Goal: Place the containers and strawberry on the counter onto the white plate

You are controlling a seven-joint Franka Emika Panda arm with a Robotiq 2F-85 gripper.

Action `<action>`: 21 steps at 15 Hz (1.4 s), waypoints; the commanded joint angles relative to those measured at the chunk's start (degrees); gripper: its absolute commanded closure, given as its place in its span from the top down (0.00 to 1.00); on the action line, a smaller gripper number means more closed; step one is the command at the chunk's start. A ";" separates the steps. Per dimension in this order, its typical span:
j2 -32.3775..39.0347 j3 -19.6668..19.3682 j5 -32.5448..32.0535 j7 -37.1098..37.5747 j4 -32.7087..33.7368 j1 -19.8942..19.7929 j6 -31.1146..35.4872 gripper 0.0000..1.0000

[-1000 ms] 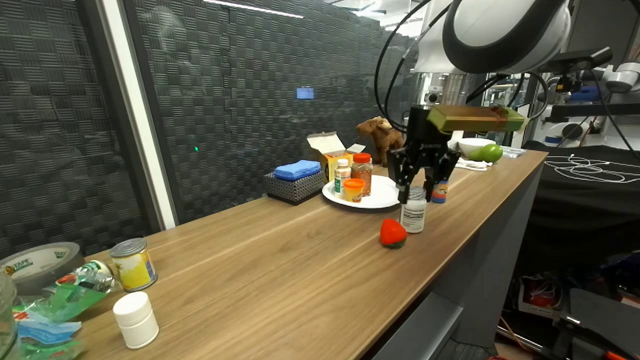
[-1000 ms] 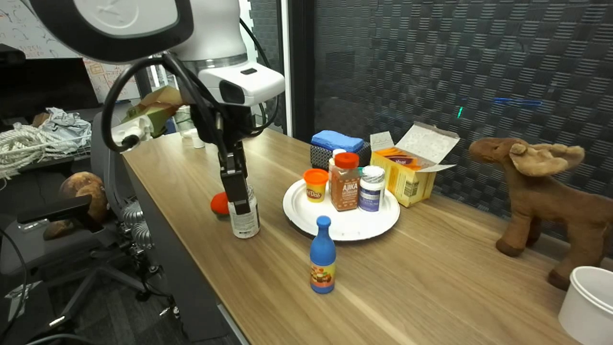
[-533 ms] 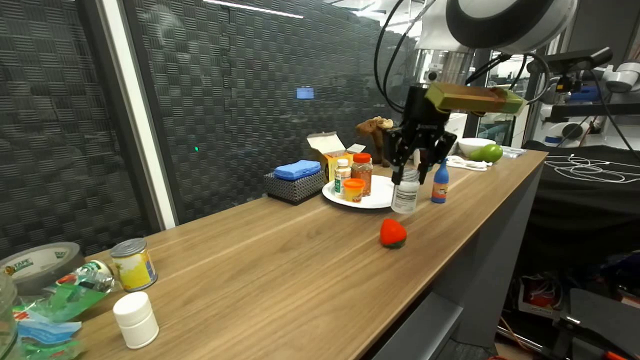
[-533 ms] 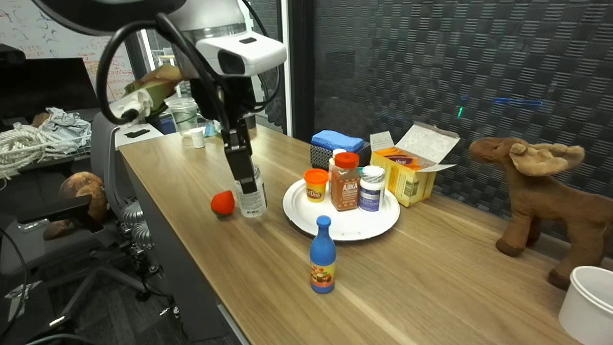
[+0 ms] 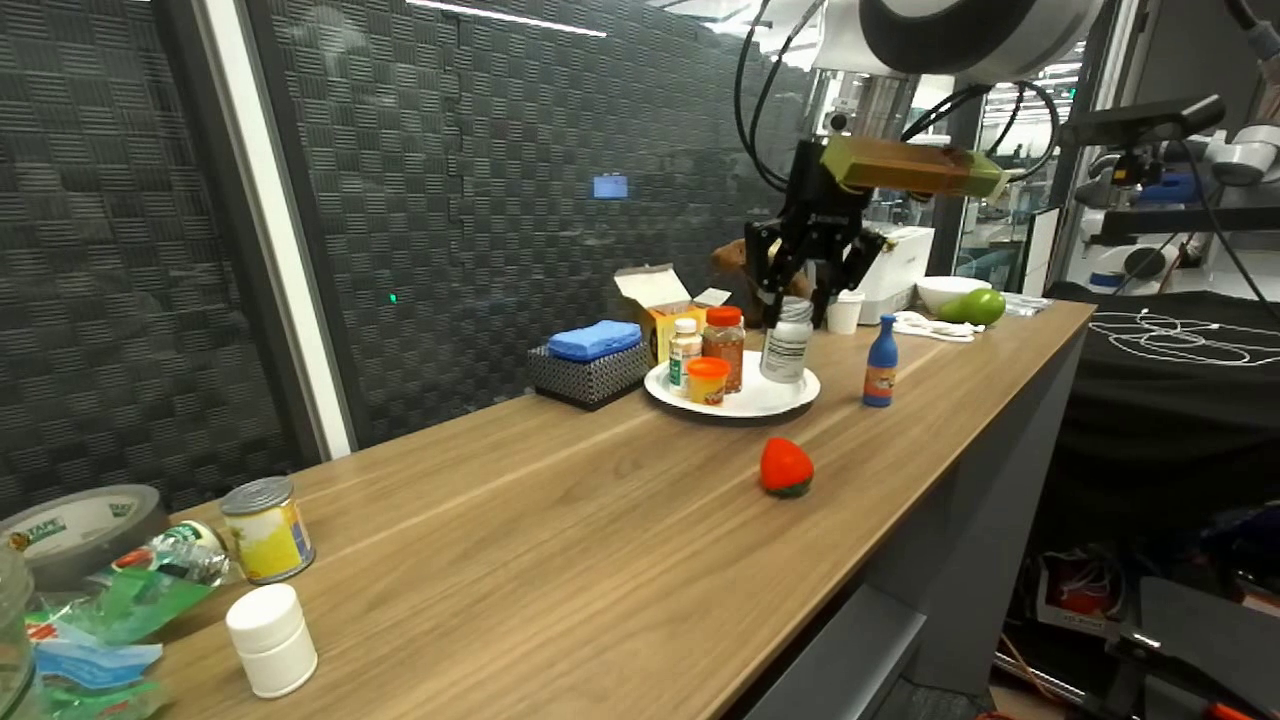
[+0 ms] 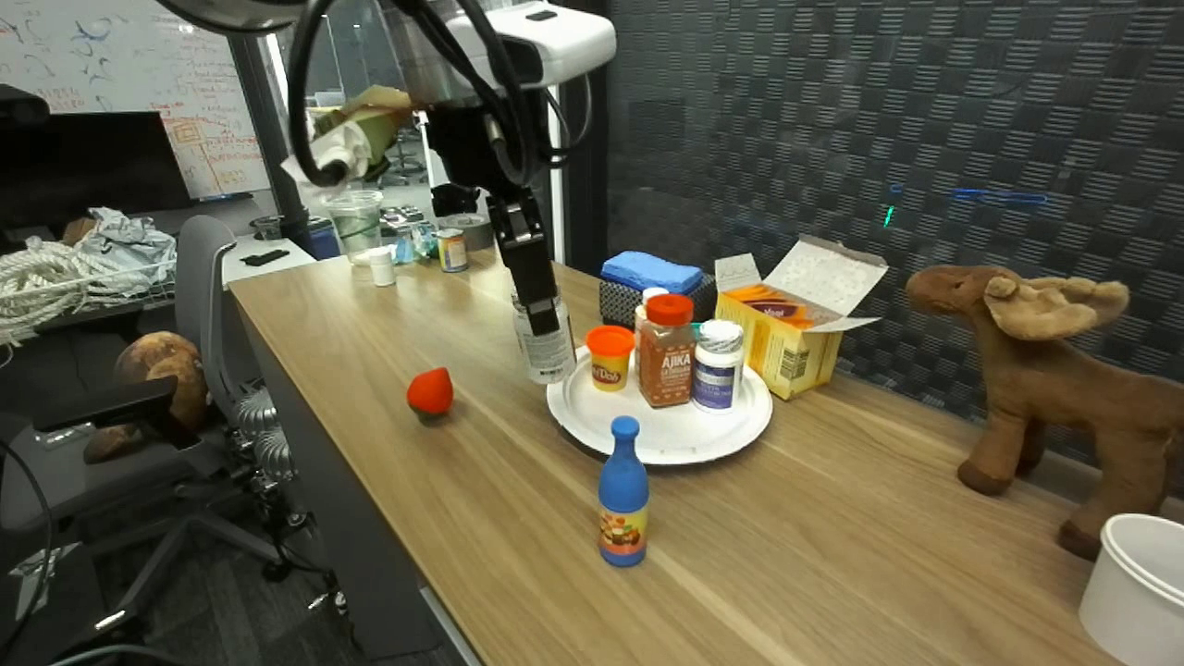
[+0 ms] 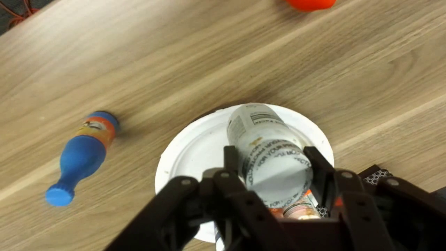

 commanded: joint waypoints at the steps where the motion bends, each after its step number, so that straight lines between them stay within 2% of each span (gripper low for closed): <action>1: 4.44 -0.78 -1.29 -0.47 4.96 -0.71 -0.06 0.26; 7: 9.33 -1.90 -0.37 -0.67 8.90 -0.16 -0.41 0.26; 13: 13.20 -2.07 1.51 -1.48 9.79 0.24 -1.19 0.26; 21: 14.82 -1.70 2.37 -1.35 11.90 1.52 -0.53 0.26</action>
